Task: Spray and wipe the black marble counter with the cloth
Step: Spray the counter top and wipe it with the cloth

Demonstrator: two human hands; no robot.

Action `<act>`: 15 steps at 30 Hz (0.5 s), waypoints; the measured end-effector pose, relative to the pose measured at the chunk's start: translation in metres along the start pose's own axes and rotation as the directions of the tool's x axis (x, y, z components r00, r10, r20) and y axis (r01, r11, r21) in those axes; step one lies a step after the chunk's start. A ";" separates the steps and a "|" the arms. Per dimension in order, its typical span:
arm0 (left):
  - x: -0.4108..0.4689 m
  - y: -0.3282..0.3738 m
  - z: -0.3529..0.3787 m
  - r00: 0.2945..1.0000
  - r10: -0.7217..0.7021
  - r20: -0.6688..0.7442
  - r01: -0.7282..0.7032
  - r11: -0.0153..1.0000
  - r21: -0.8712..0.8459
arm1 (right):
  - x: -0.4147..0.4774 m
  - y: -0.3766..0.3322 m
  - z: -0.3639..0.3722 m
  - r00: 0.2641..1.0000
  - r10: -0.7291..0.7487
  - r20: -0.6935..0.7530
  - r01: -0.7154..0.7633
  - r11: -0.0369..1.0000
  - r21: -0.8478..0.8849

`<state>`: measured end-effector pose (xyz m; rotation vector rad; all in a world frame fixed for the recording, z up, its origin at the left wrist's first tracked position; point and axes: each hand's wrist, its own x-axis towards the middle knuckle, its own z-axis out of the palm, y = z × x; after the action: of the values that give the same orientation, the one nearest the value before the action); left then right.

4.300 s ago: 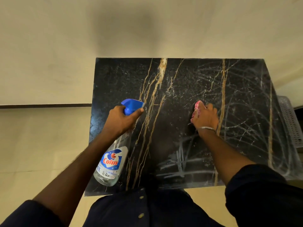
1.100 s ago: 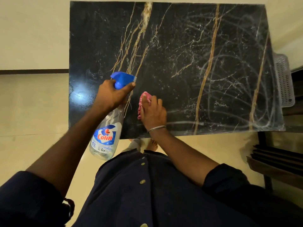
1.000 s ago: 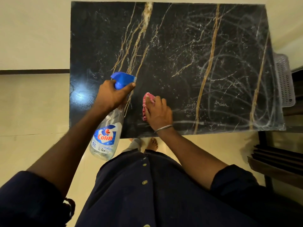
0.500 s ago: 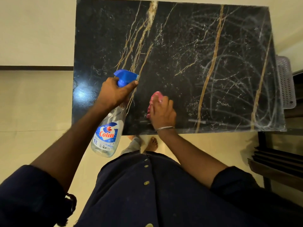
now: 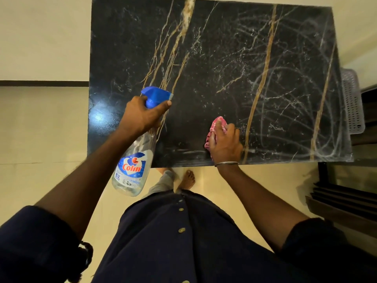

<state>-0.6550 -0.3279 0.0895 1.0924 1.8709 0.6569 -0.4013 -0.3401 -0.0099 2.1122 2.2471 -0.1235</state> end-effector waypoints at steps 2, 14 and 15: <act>0.001 0.000 -0.001 1.000 -0.001 0.001 0.001 1.000 -0.011 | -0.008 -0.023 0.001 1.000 -0.011 -0.020 0.011 1.000 -0.008; 0.006 0.000 0.002 0.999 -0.031 0.009 0.031 0.999 0.009 | -0.039 -0.048 0.020 0.855 -0.515 -0.062 0.518 0.855 0.040; 0.007 -0.001 0.003 0.999 -0.032 0.016 0.032 0.999 0.006 | -0.038 -0.028 0.019 0.873 -0.484 -0.061 0.486 0.873 0.028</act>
<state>-0.6546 -0.3221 0.0848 1.0659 1.8740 0.6236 -0.4271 -0.3812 -0.0251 1.5276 2.7808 -0.1372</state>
